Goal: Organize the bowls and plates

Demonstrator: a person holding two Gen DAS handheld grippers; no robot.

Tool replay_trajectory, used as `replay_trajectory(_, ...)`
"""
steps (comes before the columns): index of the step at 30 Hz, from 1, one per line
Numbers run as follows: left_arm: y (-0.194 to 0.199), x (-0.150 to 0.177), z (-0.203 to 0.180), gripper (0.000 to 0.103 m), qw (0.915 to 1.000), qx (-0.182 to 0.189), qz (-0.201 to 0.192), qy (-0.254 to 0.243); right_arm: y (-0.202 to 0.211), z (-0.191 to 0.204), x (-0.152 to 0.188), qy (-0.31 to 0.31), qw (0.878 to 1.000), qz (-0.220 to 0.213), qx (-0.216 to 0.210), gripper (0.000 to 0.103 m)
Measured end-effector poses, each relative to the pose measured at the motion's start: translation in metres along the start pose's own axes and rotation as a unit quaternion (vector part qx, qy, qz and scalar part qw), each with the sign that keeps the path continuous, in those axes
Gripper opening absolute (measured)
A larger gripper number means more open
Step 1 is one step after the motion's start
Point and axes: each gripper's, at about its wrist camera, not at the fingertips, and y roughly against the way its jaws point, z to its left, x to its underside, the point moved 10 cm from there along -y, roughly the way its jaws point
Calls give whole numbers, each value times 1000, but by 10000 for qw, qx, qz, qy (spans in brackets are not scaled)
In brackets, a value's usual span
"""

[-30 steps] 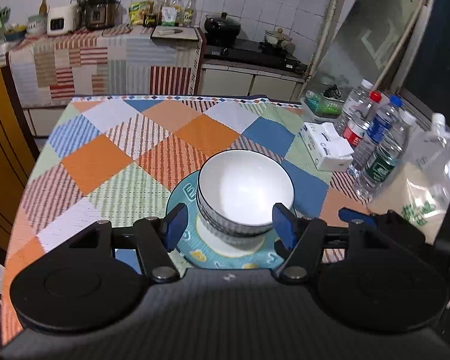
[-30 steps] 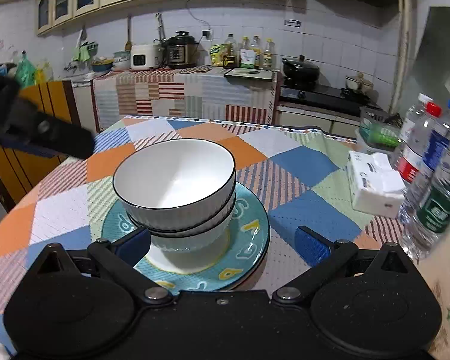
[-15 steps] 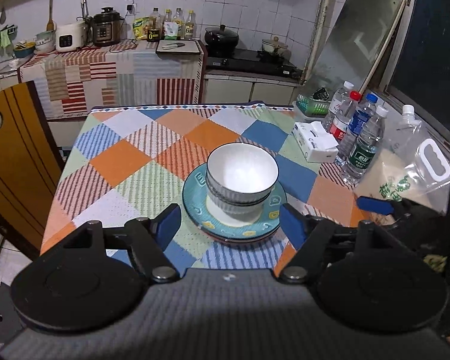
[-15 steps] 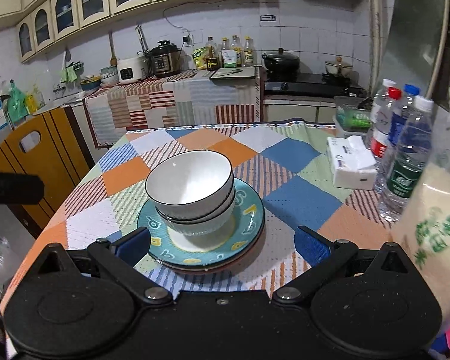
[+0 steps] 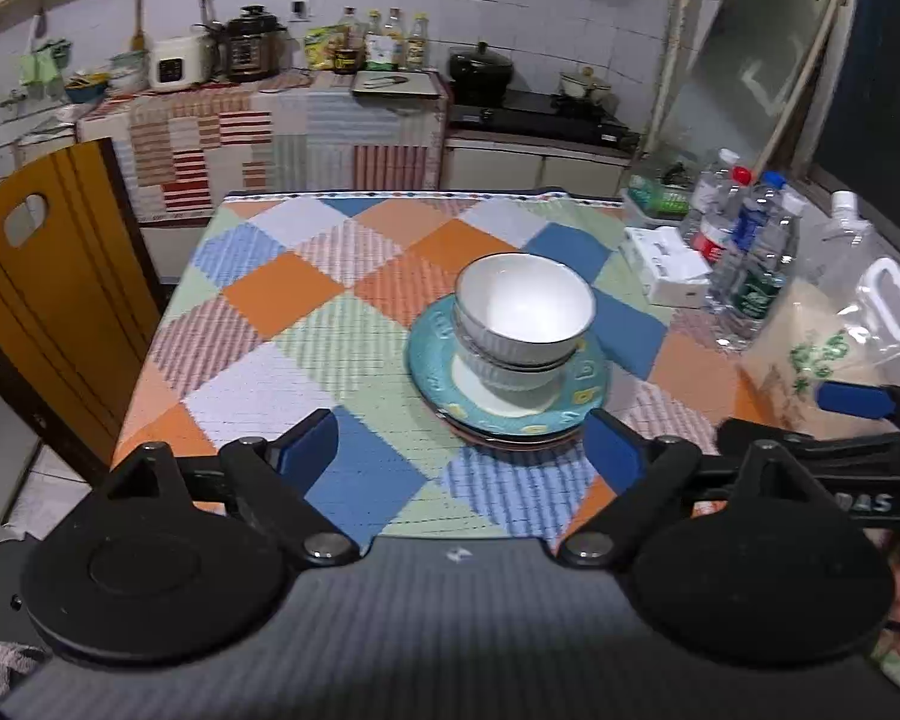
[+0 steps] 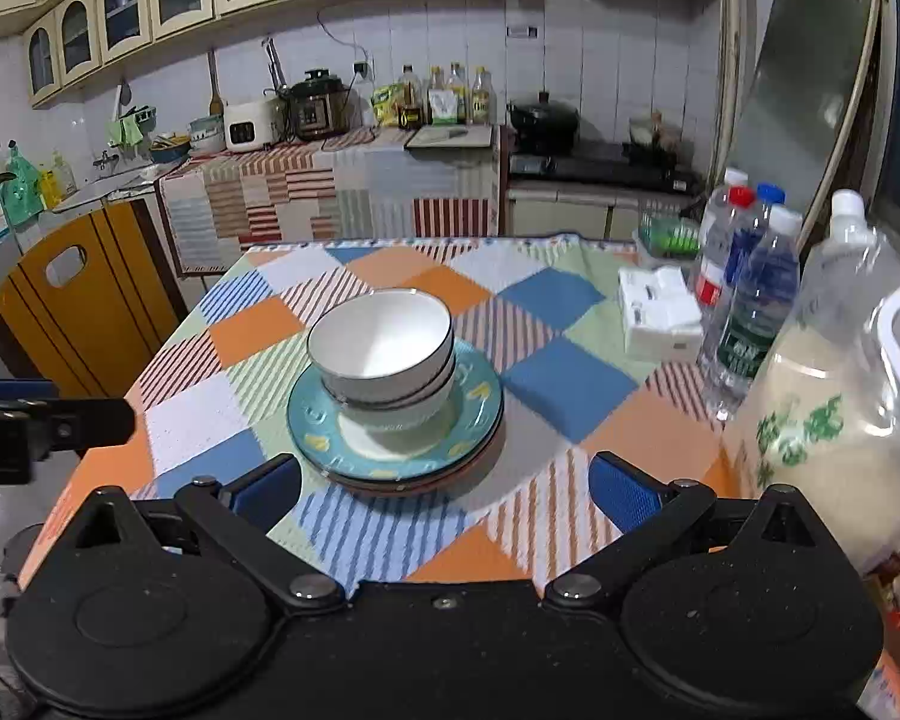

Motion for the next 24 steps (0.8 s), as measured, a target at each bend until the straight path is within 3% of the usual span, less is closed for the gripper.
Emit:
replay_trajectory(5, -4, 4, 11, 94, 9992, -345, -173, 48, 1, 3, 8, 18, 9999, 91, 111, 103)
replay_trajectory(11, -7, 11, 15, 102, 9990, -384, -219, 98, 2, 12, 11, 177, 9996, -5, 231, 103)
replay_trajectory(16, -5, 12, 11, 103, 9993, -288, -250, 34, 5, 12, 8, 281, 9984, -60, 479, 103)
replay_trajectory(24, 1, 10, 6, 103, 9990, -340, -274, -125, 14, 17, 7, 298, 9985, -132, 441, 103)
